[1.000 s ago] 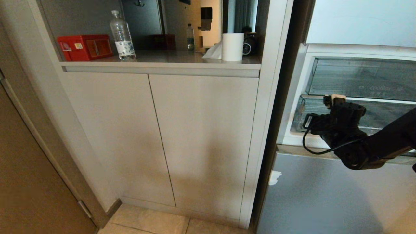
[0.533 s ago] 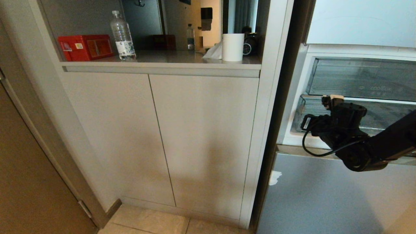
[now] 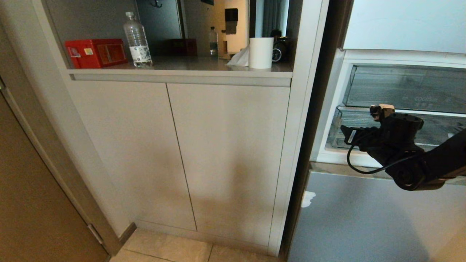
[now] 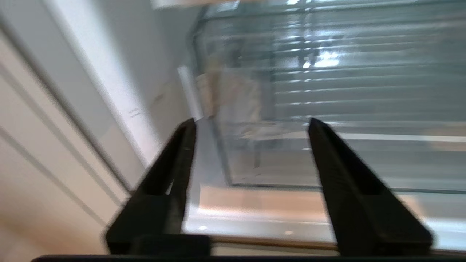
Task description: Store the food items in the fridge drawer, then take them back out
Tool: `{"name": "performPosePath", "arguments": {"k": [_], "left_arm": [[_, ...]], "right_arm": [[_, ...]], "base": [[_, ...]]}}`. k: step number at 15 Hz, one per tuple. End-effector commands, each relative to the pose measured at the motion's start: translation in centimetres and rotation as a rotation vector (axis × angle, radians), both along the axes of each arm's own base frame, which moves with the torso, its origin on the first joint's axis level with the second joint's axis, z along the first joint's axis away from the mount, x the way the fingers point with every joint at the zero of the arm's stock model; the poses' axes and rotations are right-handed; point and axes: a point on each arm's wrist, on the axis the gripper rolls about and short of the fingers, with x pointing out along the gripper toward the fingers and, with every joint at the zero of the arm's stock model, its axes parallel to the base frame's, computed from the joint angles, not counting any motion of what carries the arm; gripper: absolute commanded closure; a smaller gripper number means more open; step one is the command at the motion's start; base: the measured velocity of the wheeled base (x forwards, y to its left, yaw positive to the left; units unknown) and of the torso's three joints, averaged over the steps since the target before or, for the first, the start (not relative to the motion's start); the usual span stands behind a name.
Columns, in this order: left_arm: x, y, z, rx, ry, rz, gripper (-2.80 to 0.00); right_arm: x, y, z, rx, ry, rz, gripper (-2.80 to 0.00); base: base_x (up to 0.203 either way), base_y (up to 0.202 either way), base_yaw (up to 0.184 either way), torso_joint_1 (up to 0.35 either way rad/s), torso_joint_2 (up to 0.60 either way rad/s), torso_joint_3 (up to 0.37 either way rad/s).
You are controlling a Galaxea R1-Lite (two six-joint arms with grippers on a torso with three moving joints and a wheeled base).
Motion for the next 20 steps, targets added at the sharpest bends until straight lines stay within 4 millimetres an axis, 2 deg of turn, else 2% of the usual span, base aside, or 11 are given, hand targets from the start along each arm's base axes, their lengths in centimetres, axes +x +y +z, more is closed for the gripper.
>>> {"name": "performPosePath", "arguments": {"k": [1, 9, 18, 19, 20], "left_arm": [[0.0, 0.0, 0.0, 0.000, 0.001, 0.001, 0.00], [0.0, 0.0, 0.0, 0.000, 0.001, 0.000, 0.00], [0.0, 0.0, 0.0, 0.000, 0.001, 0.000, 0.00], [0.0, 0.0, 0.0, 0.000, 0.001, 0.001, 0.00], [0.0, 0.0, 0.0, 0.000, 0.001, 0.000, 0.00]], "right_arm": [[0.2, -0.1, 0.3, 0.000, -0.018, 0.013, -2.80], [1.7, -0.1, -0.6, -0.007, -0.023, 0.009, -2.80], [3.1, -0.1, -0.7, -0.007, -0.047, 0.008, -2.80], [3.1, 0.0, -0.7, -0.007, -0.046, 0.007, 0.00], [3.1, 0.1, -0.8, -0.008, -0.044, 0.010, 0.00]], "base": [[0.000, 0.000, 0.000, 0.000, 0.00, 0.000], [0.000, 0.000, 0.000, 0.000, 0.00, 0.000], [0.000, 0.000, 0.000, 0.000, 0.00, 0.000], [0.000, 0.000, 0.000, 0.000, 0.00, 0.000], [0.000, 0.000, 0.000, 0.000, 0.00, 0.000]]}}
